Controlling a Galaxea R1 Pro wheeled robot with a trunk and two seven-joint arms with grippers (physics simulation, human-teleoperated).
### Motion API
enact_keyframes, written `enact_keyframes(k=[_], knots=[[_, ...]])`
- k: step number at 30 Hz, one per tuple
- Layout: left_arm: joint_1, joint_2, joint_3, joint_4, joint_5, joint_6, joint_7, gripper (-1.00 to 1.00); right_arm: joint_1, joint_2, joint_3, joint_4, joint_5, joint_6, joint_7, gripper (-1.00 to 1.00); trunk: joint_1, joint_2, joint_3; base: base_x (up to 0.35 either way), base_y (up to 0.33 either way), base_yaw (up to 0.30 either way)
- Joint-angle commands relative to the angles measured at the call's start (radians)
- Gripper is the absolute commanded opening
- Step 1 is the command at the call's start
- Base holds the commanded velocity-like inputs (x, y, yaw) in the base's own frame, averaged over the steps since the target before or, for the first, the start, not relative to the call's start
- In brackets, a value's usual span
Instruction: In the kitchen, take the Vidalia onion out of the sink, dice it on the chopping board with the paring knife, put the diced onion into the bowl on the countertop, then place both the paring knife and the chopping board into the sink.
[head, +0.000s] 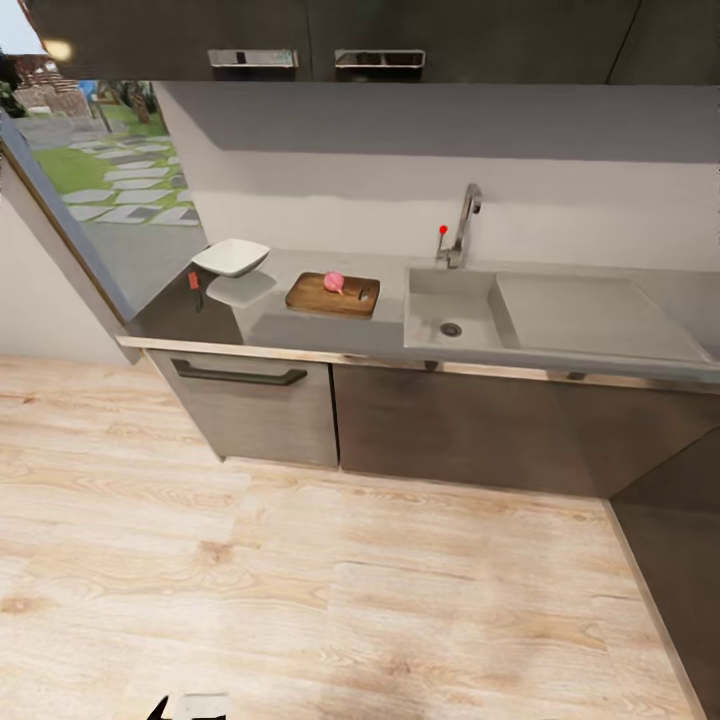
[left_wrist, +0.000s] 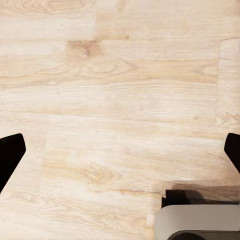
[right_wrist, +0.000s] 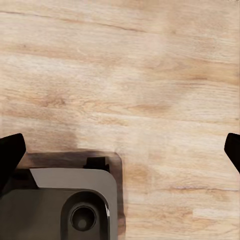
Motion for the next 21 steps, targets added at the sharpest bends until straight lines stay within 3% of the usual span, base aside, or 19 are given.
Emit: enact_keyframes(k=[1,21], knots=[[-0.001,-0.001,-0.009,0.003,0.004,-0.004,0.004,1.0,0.0,-0.001,0.008,-0.001,-0.005,-0.002,-0.006,1.0,0.0,-0.001,0.0,0.0,0.0,0.0],[-0.001,0.0,-0.008,0.003,0.004,-0.004,0.004,1.0,0.0,-0.001,0.008,-0.001,-0.005,-0.002,-0.006,1.0,0.0,-0.001,0.032,0.0,0.0,0.0]])
